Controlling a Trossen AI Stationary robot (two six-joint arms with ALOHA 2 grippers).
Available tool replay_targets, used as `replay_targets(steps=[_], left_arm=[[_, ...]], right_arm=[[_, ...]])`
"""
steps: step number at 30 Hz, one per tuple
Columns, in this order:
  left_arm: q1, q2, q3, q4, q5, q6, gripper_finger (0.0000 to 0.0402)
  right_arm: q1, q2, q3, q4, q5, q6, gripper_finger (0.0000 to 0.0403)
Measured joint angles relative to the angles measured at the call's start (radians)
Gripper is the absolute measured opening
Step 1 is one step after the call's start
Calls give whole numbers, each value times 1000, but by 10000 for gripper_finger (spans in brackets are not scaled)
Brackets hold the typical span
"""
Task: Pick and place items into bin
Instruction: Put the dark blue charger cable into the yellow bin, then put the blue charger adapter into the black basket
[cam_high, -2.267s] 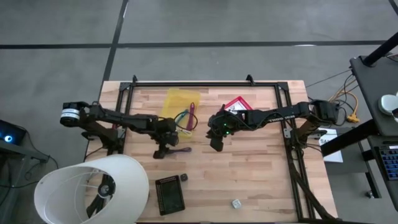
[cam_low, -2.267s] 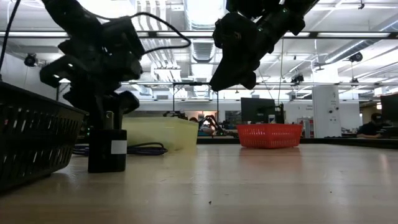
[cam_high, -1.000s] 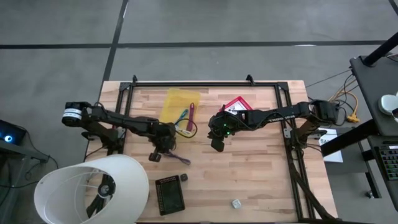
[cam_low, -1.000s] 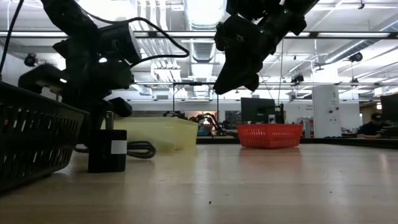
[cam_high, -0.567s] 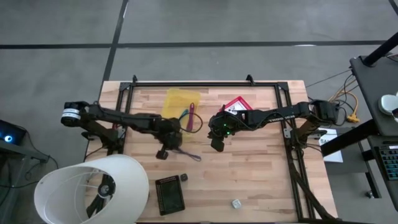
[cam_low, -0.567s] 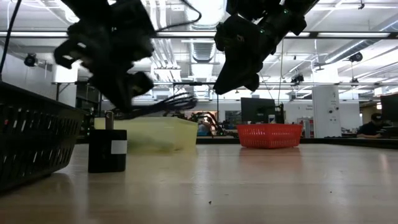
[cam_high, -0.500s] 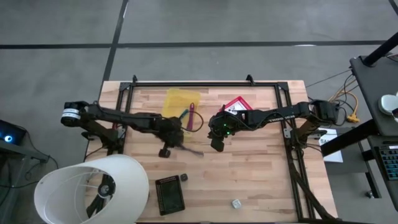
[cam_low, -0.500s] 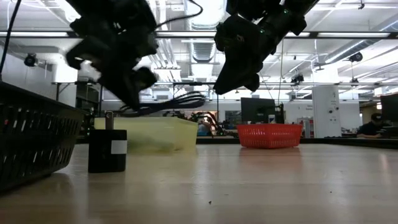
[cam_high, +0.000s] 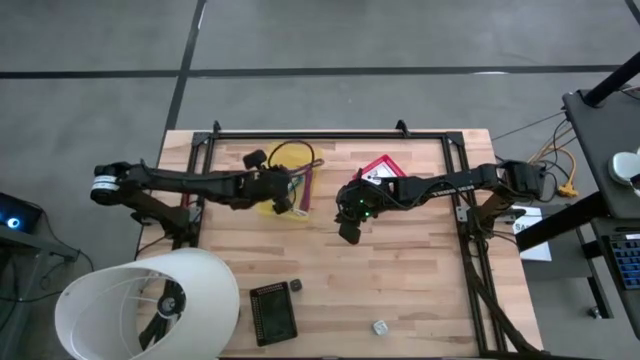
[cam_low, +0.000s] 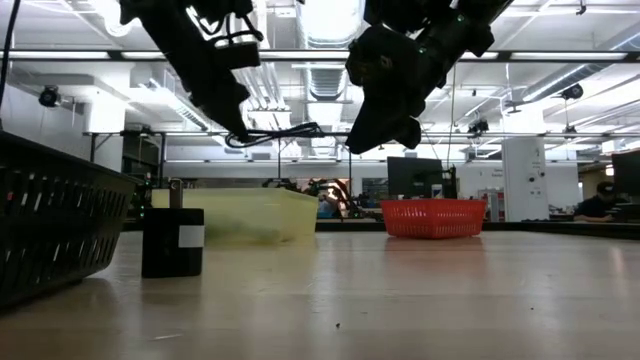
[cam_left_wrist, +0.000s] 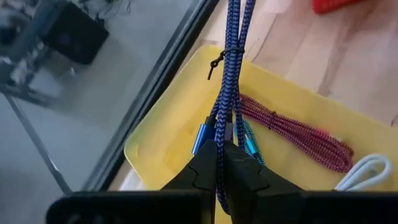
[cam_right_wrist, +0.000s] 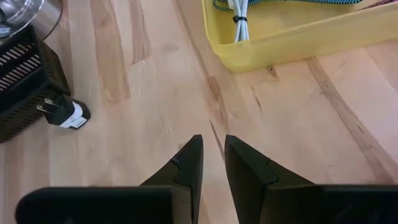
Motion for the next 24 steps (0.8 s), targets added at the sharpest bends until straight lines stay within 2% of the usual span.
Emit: replay_targets(steps=[8,13,16,24], left_arm=[[56,30,-8,-46,33,-171,2],[73,56,-12,-53,40,-183,10],[72,57,-11,-50,44,-158,41],[72,36,-7,-52,93,-161,158]], right_arm=[[0,0,0,-2,0,-4,57],[0,0,0,-3,0,-8,57],[0,0,0,-14,0,-12,57],[0,0,0,-100,0,-39,57]])
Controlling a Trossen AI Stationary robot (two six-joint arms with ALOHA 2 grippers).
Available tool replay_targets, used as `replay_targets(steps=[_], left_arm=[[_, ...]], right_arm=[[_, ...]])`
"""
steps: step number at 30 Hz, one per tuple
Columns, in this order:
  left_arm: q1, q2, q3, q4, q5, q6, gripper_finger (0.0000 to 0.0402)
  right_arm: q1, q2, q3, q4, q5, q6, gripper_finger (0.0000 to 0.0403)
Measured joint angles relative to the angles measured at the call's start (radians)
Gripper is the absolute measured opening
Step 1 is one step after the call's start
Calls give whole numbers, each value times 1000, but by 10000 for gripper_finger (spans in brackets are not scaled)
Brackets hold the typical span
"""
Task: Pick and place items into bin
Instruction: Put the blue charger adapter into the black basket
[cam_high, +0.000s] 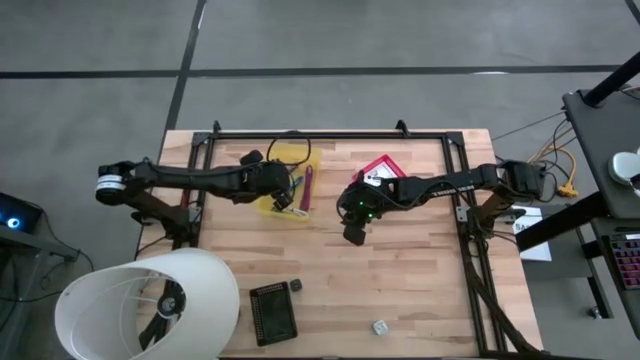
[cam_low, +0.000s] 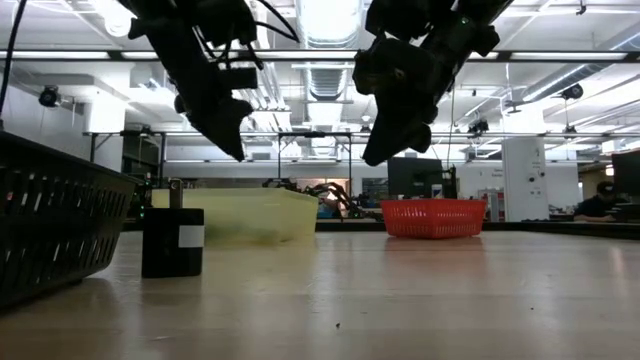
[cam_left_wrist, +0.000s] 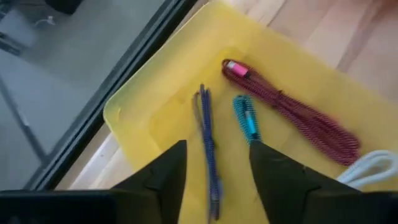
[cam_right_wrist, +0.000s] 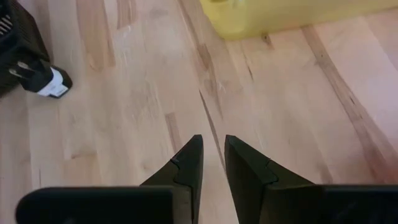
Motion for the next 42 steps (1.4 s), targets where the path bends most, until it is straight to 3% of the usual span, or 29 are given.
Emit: replay_targets(steps=[8,14,19,22,26,37,42], left_arm=[[-3,-91,56,12,34,-42,191],[-3,-210,64,10,46,-50,192],[-3,-294,58,8,46,-52,192],[-3,-332,52,8,45,-52,192],[-3,-367,33,7,45,-19,192],[-3,-390,-2,5,61,35,192],[-3,-388,-2,4,72,36,192]], right_arm=[[2,-17,0,30,-48,-30,73],[20,-42,0,144,-131,-97,141],[90,-45,0,252,-322,-212,206],[165,-45,0,250,-365,-277,233],[267,-45,0,196,-361,-304,252],[502,-44,0,71,-209,-68,265],[608,-43,0,-10,-42,-62,269]])
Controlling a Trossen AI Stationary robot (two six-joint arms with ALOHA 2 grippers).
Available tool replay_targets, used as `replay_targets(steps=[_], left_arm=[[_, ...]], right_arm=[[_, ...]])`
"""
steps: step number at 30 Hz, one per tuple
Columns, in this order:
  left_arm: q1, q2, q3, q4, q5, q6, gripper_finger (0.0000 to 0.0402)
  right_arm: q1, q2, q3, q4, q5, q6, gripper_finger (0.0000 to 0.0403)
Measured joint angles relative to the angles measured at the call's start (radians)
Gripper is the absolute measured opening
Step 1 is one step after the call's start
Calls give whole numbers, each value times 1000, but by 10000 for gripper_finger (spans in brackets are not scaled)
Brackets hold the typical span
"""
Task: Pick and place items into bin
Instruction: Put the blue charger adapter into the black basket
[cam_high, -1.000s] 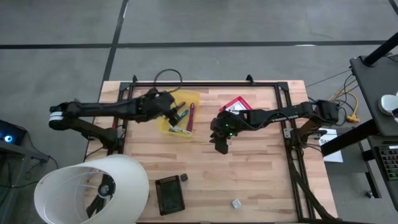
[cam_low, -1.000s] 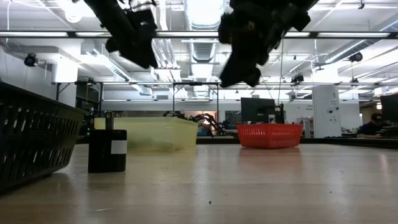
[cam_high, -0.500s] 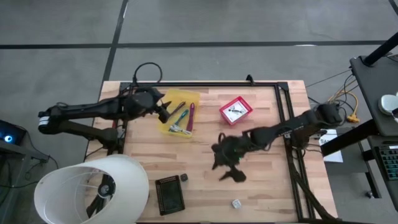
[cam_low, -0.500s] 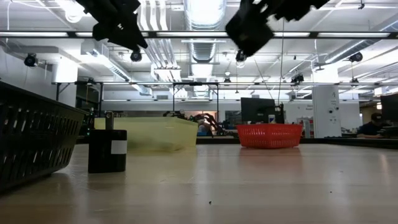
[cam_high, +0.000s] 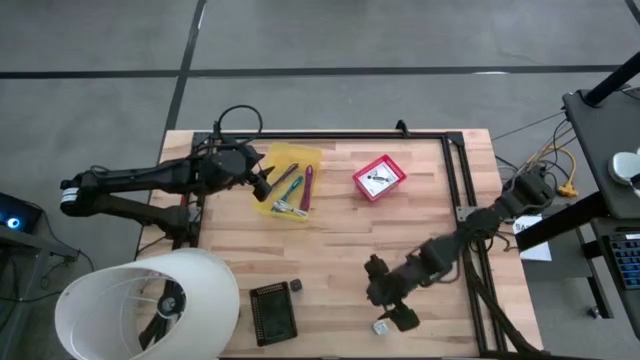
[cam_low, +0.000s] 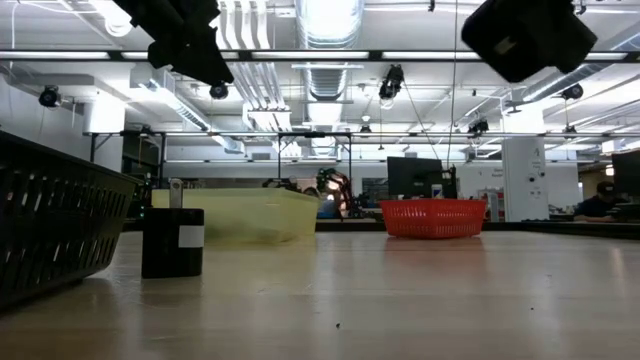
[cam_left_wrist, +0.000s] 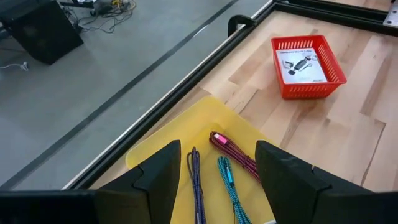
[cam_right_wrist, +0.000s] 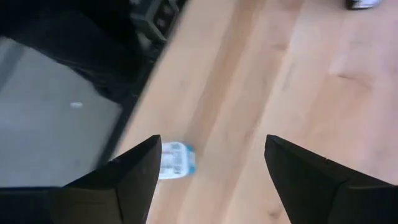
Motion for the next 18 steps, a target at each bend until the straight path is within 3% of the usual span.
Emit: replay_targets(steps=[4,18], left_arm=[[0,0,0,0,0,0,192],[0,0,0,0,-1,0,192]], right_arm=[[58,0,0,-14,112,-2,283],[146,95,0,95,73,30,293]])
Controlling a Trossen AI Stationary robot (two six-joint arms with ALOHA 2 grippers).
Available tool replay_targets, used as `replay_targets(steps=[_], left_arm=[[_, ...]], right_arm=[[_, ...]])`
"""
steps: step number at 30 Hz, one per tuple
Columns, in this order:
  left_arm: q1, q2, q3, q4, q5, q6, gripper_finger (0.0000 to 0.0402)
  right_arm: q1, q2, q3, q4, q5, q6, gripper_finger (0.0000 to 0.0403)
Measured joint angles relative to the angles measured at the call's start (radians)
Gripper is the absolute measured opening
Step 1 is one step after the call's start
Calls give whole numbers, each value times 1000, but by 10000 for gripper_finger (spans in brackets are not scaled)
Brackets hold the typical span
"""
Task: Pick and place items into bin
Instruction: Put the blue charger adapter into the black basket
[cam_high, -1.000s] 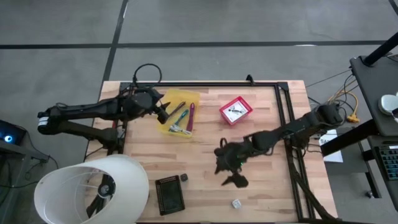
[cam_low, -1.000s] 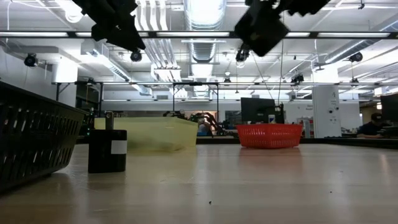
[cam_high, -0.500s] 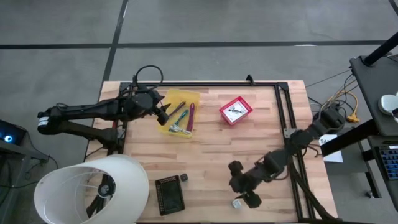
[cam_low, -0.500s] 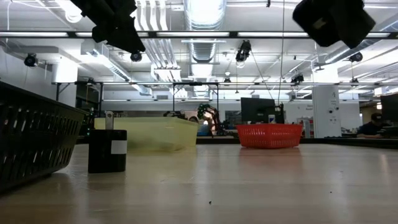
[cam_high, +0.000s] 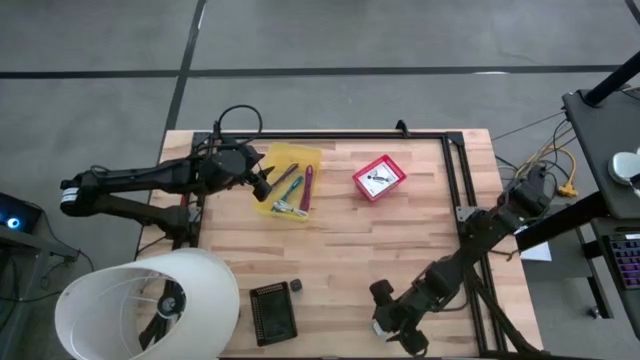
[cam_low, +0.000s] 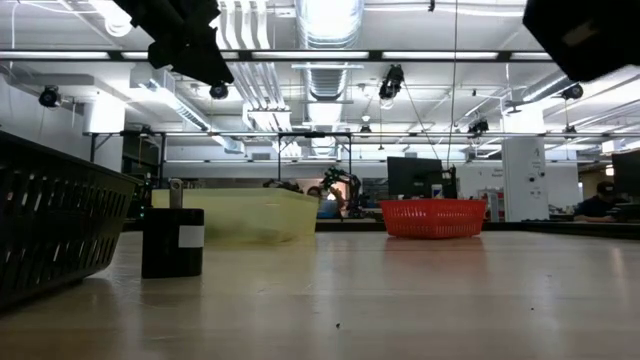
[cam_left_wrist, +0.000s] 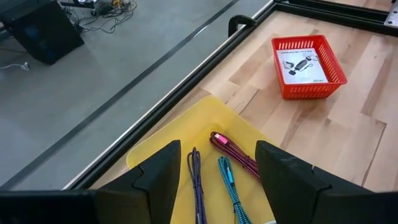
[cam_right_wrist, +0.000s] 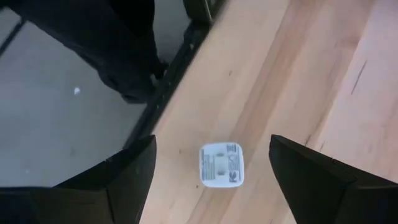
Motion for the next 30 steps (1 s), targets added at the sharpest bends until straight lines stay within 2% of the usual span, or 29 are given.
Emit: replay_targets(steps=[7,12,19,25,30], left_arm=[[0,0,0,2,0,0,192],[0,0,0,2,-1,0,192],[0,0,0,3,-3,0,192],[0,0,0,4,-3,0,192],[0,0,0,4,-3,0,192]], right_arm=[[-2,70,0,0,25,14,283],[0,125,0,0,-3,18,275],[-2,149,0,0,4,93,257],[-2,148,0,1,5,92,215],[-2,148,0,2,-35,88,162]])
